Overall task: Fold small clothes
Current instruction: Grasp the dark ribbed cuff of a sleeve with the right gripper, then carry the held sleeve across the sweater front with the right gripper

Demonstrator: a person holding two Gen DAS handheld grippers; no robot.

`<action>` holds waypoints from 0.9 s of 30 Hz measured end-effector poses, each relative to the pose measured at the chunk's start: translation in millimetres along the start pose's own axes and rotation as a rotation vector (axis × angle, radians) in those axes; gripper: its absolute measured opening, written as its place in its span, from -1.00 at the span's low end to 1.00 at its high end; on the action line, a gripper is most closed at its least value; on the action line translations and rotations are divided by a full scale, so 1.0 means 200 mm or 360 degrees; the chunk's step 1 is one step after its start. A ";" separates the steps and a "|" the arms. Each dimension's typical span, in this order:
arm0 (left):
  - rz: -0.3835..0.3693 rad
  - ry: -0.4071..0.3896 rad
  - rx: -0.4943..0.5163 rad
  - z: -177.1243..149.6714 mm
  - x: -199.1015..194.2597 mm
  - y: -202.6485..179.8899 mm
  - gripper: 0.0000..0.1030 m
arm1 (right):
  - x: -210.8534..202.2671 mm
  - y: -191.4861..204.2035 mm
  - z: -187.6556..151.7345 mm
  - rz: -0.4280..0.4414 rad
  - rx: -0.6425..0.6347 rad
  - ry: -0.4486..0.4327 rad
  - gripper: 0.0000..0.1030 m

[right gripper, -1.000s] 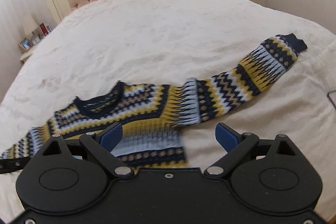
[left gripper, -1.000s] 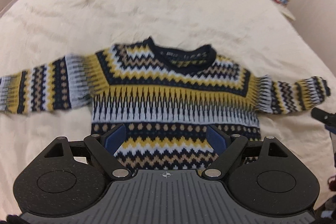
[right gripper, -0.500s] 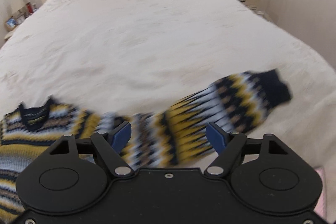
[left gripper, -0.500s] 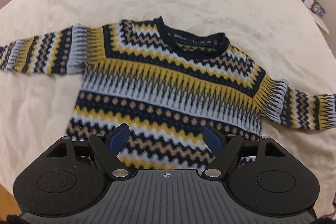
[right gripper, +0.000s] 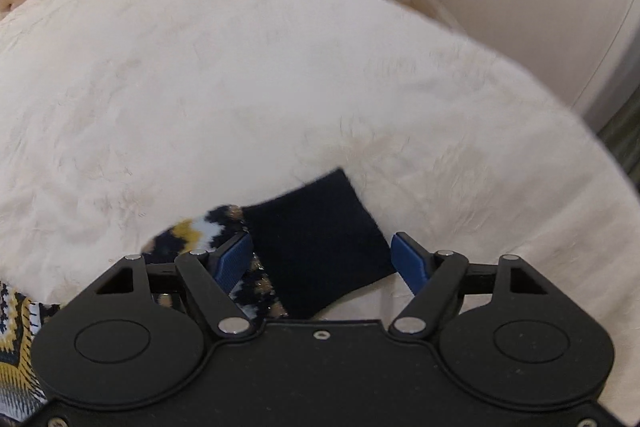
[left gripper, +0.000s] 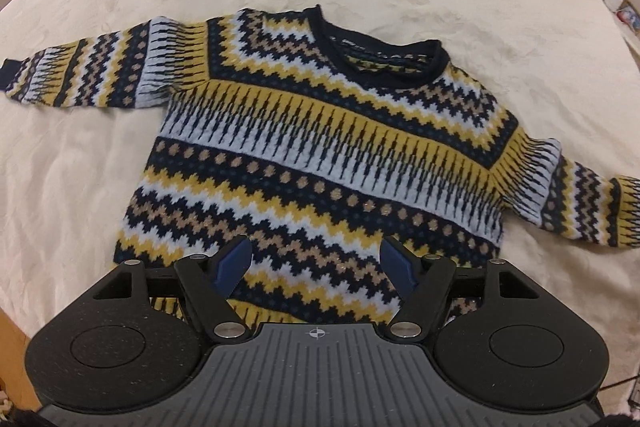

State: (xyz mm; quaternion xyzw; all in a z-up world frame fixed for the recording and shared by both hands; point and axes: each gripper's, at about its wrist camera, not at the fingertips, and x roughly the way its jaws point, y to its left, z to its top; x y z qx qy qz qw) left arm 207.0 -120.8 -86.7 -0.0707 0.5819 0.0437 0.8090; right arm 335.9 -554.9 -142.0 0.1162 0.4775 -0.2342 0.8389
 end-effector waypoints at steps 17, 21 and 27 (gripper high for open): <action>-0.0081 -0.0004 0.0044 -0.03 0.04 0.18 0.35 | -0.41 0.25 -0.04 0.0316 -0.0024 -0.0245 -0.79; -0.0130 0.0012 0.0094 -0.02 0.08 0.29 0.35 | -0.59 0.46 -0.06 0.0430 -0.0051 -0.0301 -0.89; -0.0148 0.0013 0.0121 0.01 0.10 0.49 0.36 | -0.76 0.85 -0.14 0.0640 -0.0166 -0.0346 -0.89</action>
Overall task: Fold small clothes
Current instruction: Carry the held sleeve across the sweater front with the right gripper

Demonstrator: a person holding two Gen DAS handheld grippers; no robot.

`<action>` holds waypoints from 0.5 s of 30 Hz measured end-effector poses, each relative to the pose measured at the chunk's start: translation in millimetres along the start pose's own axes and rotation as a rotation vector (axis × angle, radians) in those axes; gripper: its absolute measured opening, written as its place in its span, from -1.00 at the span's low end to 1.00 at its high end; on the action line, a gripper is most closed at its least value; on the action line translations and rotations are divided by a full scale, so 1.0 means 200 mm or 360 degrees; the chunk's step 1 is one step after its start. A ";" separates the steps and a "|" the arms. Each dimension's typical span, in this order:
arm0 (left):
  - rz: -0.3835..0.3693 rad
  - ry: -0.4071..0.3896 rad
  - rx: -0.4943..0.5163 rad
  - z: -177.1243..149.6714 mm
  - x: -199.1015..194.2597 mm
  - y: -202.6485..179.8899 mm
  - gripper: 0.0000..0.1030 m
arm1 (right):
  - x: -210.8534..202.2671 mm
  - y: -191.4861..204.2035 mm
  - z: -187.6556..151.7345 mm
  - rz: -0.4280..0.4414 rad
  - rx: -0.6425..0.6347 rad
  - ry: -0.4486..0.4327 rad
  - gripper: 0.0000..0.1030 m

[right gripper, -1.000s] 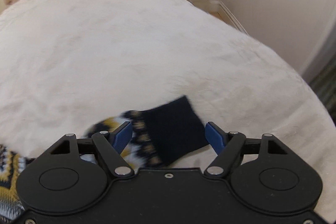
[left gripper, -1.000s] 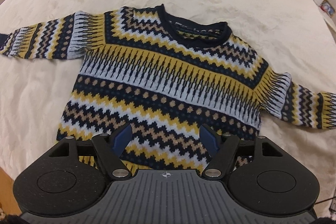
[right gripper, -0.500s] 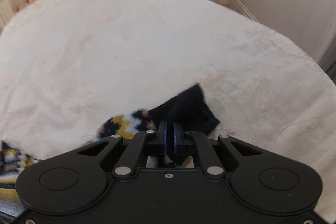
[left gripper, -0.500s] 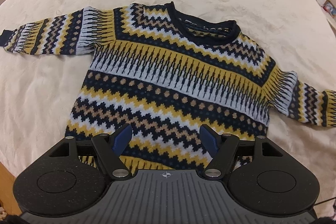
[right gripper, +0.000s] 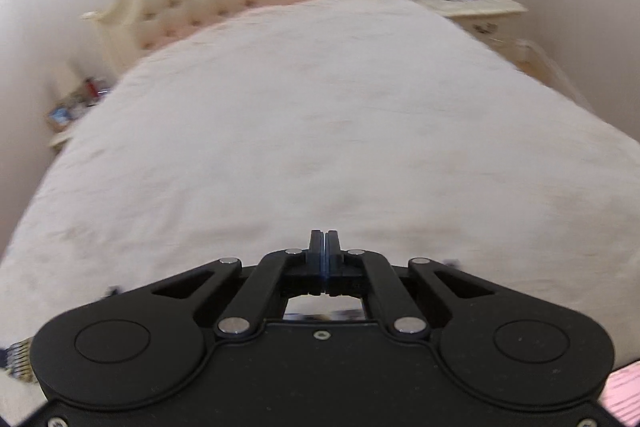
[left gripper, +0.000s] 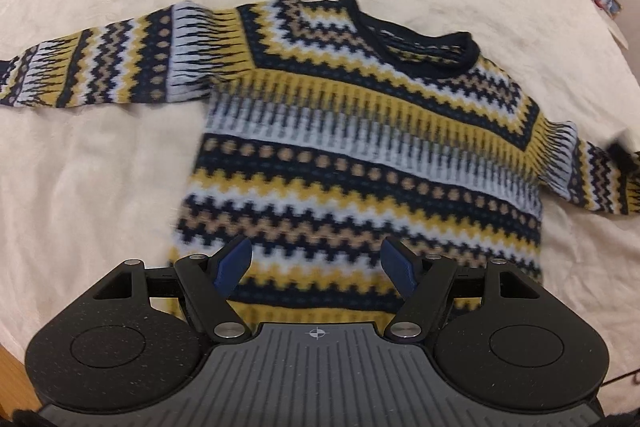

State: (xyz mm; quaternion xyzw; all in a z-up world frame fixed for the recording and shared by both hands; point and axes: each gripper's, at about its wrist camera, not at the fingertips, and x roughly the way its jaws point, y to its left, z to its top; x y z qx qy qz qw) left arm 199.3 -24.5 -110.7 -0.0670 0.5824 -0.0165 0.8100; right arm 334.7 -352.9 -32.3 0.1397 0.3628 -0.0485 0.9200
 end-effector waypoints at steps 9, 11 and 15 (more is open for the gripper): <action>-0.0035 -0.0049 0.0020 0.04 -0.02 0.20 0.37 | 0.22 0.28 -0.28 0.0034 -0.0212 0.0186 -0.55; -0.0048 -0.0067 0.0022 0.05 -0.03 0.21 0.37 | 0.26 0.27 -0.37 0.0001 -0.0230 0.0225 -0.33; -0.0060 -0.0094 0.0057 0.03 -0.04 0.21 0.48 | 0.30 0.14 -0.51 -0.0034 -0.0082 0.0245 -0.12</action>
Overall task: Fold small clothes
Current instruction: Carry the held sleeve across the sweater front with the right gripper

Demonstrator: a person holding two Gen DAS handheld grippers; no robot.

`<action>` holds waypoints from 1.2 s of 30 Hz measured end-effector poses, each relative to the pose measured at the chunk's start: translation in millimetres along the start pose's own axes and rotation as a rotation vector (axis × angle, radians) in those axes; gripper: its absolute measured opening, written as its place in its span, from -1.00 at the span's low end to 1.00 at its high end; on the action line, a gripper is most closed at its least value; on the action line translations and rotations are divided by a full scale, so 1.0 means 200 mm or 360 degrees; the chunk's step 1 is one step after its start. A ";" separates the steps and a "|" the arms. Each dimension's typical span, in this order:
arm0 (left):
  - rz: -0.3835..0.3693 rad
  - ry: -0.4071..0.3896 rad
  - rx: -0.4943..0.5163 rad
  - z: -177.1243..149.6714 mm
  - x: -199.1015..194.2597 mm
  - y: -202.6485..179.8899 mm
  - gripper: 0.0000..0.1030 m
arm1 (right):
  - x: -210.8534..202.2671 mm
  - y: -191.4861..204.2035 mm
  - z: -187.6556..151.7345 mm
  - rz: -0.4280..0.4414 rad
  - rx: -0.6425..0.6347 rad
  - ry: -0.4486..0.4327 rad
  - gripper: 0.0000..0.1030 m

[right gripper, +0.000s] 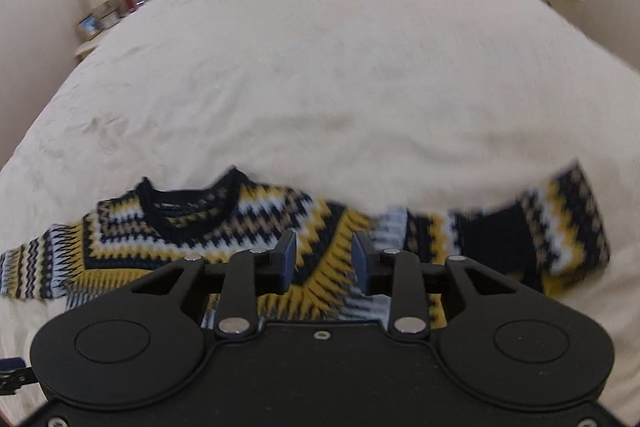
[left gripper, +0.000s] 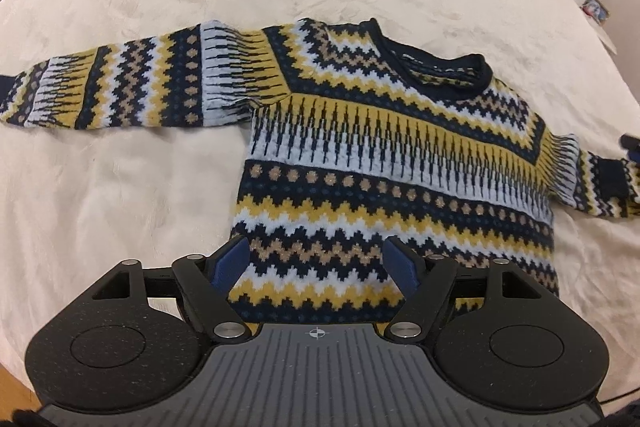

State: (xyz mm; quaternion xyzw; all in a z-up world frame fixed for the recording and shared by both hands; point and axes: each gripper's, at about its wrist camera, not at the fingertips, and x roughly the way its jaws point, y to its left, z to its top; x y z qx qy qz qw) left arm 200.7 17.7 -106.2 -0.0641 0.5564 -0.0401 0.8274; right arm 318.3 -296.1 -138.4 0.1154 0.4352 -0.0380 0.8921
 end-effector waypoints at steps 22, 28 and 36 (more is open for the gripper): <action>0.0008 0.0086 0.0156 0.06 0.14 -0.32 0.56 | 0.17 -0.51 -0.25 -0.0198 0.0642 -0.0161 0.11; -0.0004 0.0091 0.0174 0.10 0.17 -0.37 0.56 | 0.21 -0.60 -0.23 -0.0207 0.0774 -0.0200 0.11; -0.0021 0.0105 0.0144 0.09 0.19 -0.34 0.56 | 0.16 -0.59 -0.17 -0.0137 0.0821 -0.0281 -0.78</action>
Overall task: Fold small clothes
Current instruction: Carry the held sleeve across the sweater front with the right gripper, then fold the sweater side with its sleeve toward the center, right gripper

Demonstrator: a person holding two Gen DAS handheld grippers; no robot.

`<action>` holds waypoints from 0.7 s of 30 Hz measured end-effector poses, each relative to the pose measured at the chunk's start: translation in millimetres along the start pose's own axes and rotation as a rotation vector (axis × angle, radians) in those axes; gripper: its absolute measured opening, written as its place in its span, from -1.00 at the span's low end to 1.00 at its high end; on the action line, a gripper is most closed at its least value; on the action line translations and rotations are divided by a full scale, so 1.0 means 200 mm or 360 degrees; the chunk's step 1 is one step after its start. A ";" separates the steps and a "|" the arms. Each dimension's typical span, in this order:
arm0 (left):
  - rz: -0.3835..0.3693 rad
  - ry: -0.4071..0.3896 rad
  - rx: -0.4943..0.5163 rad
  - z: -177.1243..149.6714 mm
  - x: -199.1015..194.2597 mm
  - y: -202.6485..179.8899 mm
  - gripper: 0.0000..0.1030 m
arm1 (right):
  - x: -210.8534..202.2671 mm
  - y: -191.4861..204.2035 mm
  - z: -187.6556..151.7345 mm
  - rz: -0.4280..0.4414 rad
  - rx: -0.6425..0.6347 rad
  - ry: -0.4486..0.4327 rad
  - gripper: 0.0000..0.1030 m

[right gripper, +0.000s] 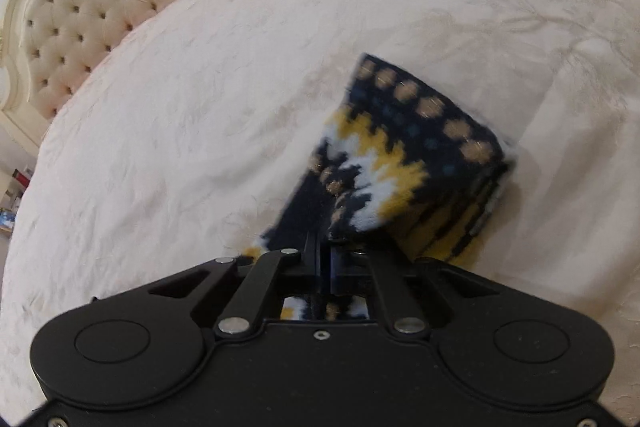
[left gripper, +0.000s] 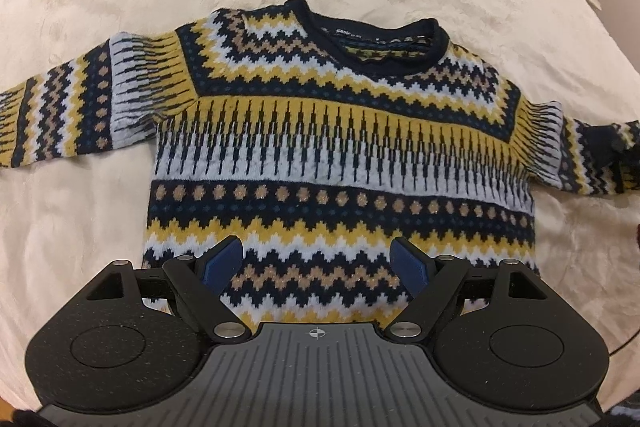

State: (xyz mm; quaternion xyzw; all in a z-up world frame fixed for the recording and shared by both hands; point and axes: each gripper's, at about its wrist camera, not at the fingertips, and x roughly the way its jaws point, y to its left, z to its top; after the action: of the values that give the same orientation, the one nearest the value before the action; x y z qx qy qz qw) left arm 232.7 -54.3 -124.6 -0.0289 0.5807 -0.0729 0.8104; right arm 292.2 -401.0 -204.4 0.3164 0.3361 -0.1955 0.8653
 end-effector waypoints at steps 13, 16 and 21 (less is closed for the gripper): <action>-0.0047 -0.0094 -0.0094 -0.02 -0.07 0.30 0.56 | -0.33 0.71 -0.24 0.0660 -0.0050 0.0152 -0.78; -0.0037 -0.0107 -0.0123 -0.05 -0.09 0.42 0.56 | -0.31 0.90 -0.39 0.0788 -0.0046 0.0277 -0.78; 0.0000 -0.0103 -0.0162 -0.05 -0.14 0.61 0.56 | -0.25 1.17 -0.64 0.0895 -0.0112 0.0464 -0.78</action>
State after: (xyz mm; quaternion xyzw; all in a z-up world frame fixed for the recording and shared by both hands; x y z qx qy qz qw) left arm 224.5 71.6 -117.7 -0.0723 0.5571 -0.0423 0.8262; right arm 328.2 -137.5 -145.8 0.3916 0.3626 0.1105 0.8384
